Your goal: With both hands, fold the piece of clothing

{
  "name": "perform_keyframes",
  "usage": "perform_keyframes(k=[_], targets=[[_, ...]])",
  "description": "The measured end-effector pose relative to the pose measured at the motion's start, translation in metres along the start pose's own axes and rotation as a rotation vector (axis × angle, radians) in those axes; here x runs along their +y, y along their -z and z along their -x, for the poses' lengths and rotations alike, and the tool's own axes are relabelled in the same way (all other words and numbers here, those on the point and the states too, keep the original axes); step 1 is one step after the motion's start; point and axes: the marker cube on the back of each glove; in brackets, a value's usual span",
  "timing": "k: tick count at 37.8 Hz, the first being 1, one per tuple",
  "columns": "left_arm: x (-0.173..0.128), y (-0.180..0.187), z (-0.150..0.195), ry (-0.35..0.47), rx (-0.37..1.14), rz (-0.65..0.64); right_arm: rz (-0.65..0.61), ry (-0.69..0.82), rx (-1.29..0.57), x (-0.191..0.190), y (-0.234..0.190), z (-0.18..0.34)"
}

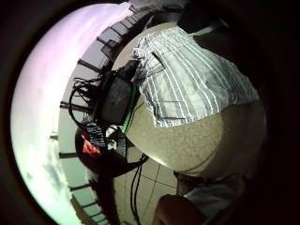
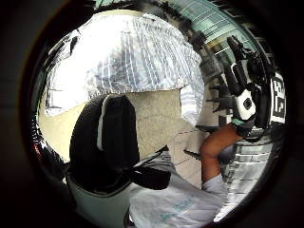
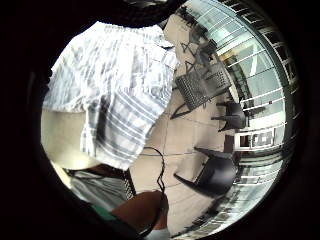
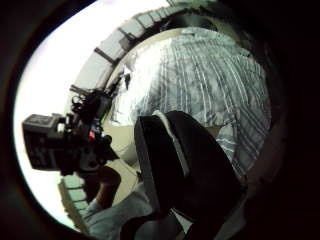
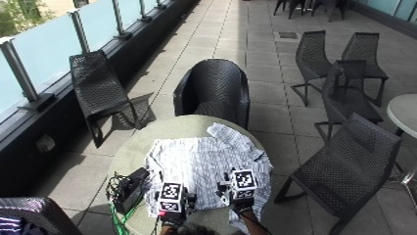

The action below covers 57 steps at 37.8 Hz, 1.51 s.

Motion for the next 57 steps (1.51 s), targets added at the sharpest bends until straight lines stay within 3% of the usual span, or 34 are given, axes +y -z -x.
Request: perform_keyframes(k=[3,19,24,37,46,51,57], targets=[[0.002,0.001,0.001,0.0,-0.002,0.004,0.123,0.007,-0.083,0.016,-0.006,0.011],[0.012,0.006,0.01,0.008,0.018,-0.013,0.161,0.037,-0.081,0.028,-0.001,0.006],[0.018,-0.001,0.016,0.03,0.021,-0.02,0.191,0.001,-0.059,0.039,-0.019,-0.002],[-0.01,-0.077,0.026,0.064,-0.011,0.061,0.406,-0.025,0.014,0.046,-0.107,-0.006],[-0.043,-0.136,0.034,0.002,0.082,0.234,0.482,-0.048,-0.089,0.033,-0.14,-0.016],[-0.051,-0.136,0.038,0.022,0.087,0.139,0.443,-0.043,-0.151,0.033,-0.134,-0.016],[-0.056,-0.122,0.036,0.036,0.016,-0.023,0.192,-0.056,-0.094,0.016,-0.147,-0.028]])
